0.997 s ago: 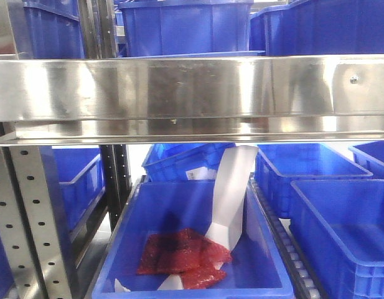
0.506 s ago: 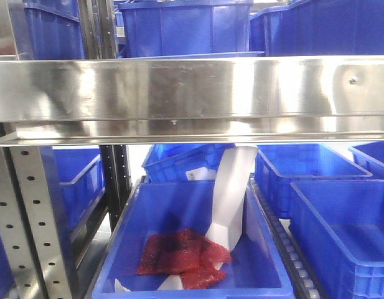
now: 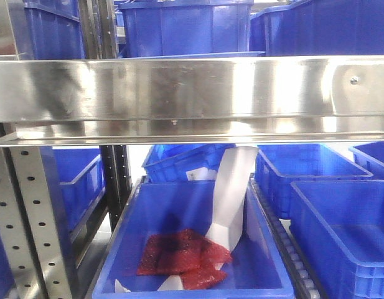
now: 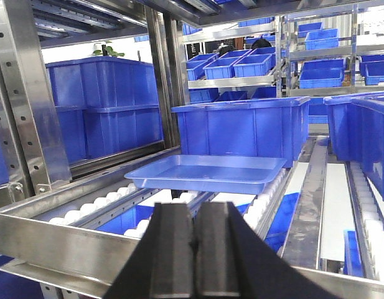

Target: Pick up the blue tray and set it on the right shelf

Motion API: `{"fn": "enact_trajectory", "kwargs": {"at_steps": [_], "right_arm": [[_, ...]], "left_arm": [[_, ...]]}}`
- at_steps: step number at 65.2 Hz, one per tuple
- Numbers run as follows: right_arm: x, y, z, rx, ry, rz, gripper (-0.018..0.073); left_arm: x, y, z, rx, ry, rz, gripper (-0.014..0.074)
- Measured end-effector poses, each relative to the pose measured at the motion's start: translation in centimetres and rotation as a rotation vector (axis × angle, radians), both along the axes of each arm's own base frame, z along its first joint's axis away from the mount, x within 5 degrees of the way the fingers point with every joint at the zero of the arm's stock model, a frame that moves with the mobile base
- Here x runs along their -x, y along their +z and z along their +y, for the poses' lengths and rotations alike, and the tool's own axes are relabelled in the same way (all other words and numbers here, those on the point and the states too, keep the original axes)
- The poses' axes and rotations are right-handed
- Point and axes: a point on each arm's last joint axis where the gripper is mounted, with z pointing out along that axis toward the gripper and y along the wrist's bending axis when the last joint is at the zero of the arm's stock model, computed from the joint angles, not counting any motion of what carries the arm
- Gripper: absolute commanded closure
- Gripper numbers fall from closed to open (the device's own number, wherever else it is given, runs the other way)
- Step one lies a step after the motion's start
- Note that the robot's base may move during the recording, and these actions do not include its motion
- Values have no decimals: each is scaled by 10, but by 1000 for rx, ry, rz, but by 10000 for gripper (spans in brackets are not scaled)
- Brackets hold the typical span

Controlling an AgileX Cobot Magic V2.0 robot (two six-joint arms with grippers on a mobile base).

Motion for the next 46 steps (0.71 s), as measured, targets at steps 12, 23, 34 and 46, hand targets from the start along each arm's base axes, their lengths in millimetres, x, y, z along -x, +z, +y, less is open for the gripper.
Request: {"fn": "enact_trajectory", "kwargs": {"at_steps": [12, 23, 34, 46], "right_arm": [[0, 0, 0, 0, 0, 0, 505], [-2, -6, -1, -25, -23, 31, 505], [-6, -32, -13, 7, -197, 20, 505], [-2, -72, -25, 80, -362, 35, 505]], "left_arm": [[0, 0, 0, -1, 0, 2, 636], [0, -1, 0, -2, 1, 7, 638], [0, -1, 0, -2, 1, 7, 645], [0, -1, 0, -3, 1, 9, 645]]}}
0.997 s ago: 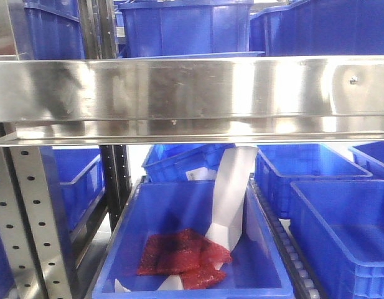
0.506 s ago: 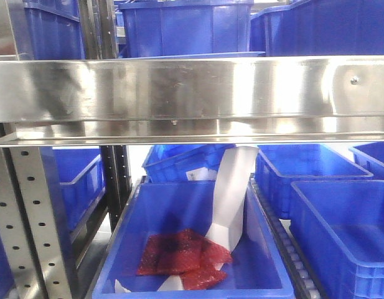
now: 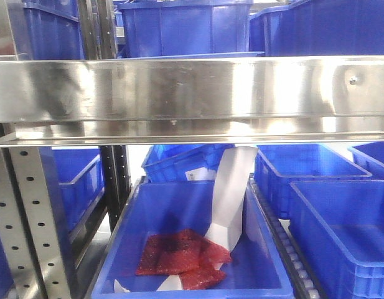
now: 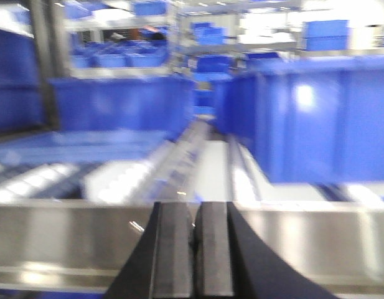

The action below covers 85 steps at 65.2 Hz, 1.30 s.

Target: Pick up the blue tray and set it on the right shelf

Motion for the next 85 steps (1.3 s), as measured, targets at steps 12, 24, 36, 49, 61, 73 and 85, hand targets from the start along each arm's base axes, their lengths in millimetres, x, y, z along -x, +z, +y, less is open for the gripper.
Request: {"fn": "enact_trajectory", "kwargs": {"at_steps": [12, 24, 36, 49, 61, 73, 85], "right_arm": [[11, -34, -5, 14, -70, -19, 505], [13, -51, -4, 15, -71, 45, 505], [12, -53, -4, 15, -71, 69, 505], [12, -53, -4, 15, -71, 69, 505], [12, -53, -4, 15, -71, 69, 505], [12, -53, -4, 15, -71, 69, 505], [12, -53, -4, 15, -71, 69, 505]], "left_arm": [[0, 0, 0, 0, 0, 0, 645], [0, 0, 0, 0, 0, 1, 645], [0, 0, 0, 0, 0, 1, 645], [0, 0, 0, -1, 0, 2, 645], [0, 0, 0, -1, 0, 2, 645], [1, 0, 0, -1, 1, -2, 645], [2, 1, 0, -68, 2, -93, 644]]}}
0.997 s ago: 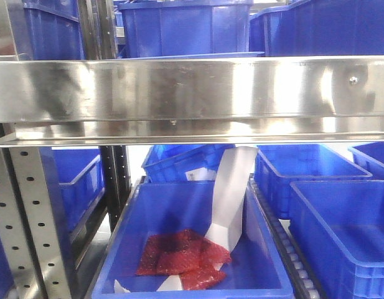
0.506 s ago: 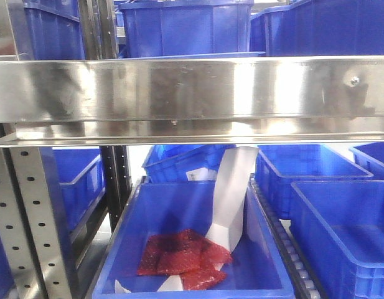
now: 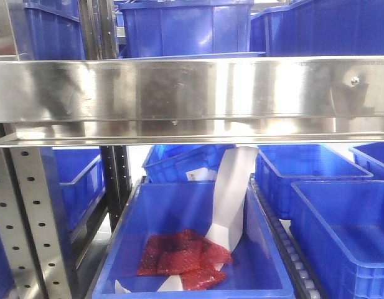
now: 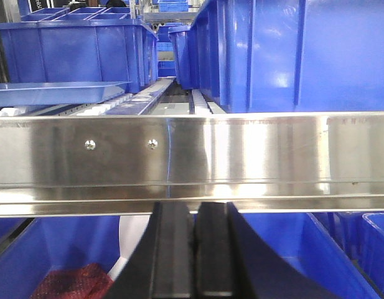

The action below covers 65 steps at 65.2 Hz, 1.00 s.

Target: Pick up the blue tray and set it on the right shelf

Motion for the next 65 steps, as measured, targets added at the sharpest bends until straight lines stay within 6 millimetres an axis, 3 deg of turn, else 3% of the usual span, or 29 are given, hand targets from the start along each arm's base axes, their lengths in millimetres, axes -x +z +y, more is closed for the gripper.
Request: {"fn": "enact_trajectory", "kwargs": {"at_steps": [10, 26, 39, 65], "right_arm": [[0, 0, 0, 0, 0, 0, 505], [0, 0, 0, 0, 0, 0, 505], [0, 0, 0, 0, 0, 1, 505], [0, 0, 0, 0, 0, 1, 505]], "left_arm": [[0, -26, -3, -147, 50, -33, 644], [-16, -79, 1, -181, 230, 108, 645], [-26, -113, 5, -205, 293, 90, 645], [-27, -112, 1, -254, 223, -15, 645]]}}
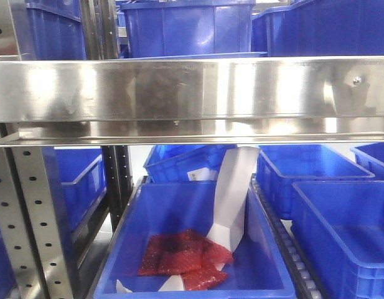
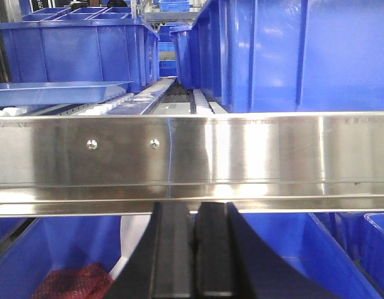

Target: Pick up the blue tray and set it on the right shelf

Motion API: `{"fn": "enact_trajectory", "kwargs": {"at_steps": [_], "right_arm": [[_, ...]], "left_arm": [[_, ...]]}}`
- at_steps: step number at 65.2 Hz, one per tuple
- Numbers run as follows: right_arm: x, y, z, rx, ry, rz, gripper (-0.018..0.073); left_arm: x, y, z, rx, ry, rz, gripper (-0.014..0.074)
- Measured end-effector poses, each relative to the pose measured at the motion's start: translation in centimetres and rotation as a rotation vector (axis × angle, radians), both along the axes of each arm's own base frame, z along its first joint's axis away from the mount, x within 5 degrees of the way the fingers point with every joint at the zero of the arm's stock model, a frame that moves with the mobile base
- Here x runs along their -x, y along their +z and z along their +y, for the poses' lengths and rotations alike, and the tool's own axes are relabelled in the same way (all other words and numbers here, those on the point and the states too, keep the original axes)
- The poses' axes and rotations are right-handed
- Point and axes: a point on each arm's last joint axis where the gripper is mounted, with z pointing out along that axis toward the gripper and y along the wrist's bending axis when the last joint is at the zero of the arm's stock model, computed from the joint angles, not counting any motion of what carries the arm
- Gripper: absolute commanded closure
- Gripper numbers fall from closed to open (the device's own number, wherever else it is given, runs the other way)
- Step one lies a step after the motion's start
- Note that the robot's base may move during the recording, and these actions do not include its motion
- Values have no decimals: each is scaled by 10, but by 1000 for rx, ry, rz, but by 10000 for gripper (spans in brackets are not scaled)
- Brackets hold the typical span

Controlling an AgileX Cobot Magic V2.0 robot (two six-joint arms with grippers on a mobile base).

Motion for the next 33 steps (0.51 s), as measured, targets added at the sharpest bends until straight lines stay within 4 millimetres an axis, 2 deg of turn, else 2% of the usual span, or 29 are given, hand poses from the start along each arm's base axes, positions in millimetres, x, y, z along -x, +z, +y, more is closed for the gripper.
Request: {"fn": "enact_trajectory", "kwargs": {"at_steps": [33], "right_arm": [[0, 0, 0, 0, 0, 0, 505]], "left_arm": [[0, 0, 0, 1, 0, 0, 645]]}}
